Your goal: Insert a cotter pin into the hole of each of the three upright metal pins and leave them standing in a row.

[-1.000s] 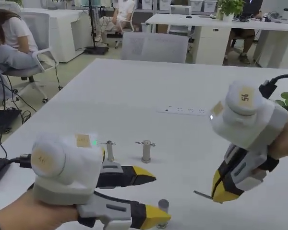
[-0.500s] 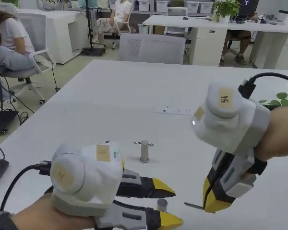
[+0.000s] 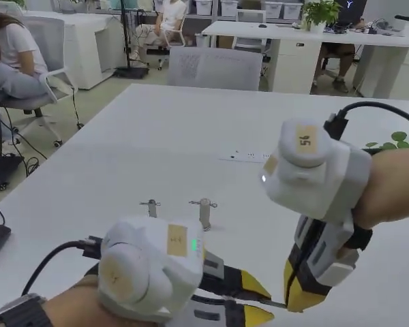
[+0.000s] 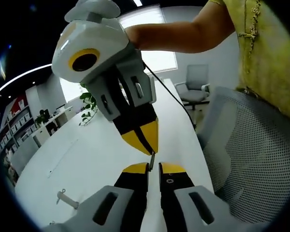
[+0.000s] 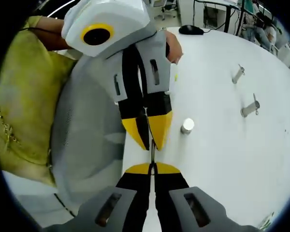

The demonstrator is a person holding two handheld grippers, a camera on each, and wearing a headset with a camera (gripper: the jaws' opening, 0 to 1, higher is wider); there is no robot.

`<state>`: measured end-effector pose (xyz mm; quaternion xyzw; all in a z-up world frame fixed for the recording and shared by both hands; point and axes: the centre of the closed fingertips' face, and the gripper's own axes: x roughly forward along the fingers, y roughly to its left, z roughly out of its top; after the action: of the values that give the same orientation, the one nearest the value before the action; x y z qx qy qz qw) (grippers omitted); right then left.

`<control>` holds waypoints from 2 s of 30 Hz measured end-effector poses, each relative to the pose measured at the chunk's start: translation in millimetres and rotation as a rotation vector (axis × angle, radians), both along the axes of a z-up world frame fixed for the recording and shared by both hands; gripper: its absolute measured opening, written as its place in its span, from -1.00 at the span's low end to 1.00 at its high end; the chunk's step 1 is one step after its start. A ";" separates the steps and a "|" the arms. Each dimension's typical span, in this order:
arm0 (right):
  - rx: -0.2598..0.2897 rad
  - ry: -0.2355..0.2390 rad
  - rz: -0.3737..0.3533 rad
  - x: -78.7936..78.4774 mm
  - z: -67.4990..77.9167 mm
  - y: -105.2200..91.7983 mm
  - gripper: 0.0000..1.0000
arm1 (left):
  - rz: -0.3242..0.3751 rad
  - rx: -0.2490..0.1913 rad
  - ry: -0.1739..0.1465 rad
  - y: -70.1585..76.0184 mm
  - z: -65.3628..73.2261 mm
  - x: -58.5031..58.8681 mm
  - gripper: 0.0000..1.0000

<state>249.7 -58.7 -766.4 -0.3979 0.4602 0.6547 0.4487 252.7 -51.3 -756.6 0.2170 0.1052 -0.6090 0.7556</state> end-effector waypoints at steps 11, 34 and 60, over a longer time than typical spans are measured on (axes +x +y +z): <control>-0.038 0.060 -0.024 -7.8 0.0 -3.6 -0.95 | -0.037 0.009 -0.020 -4.0 -0.7 -5.9 -0.97; -0.023 0.105 -0.038 -14.6 1.6 -9.5 -0.90 | -0.048 -0.051 0.095 -7.6 -2.2 -11.5 -1.00; 0.113 -0.158 0.059 3.6 8.0 -8.3 -0.75 | 0.085 -0.148 0.336 7.0 -1.8 0.8 -1.00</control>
<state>253.4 -67.0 -758.4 -0.4357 0.3739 0.6591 0.4857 253.5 -44.3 -758.4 0.0513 0.1939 -0.6103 0.7664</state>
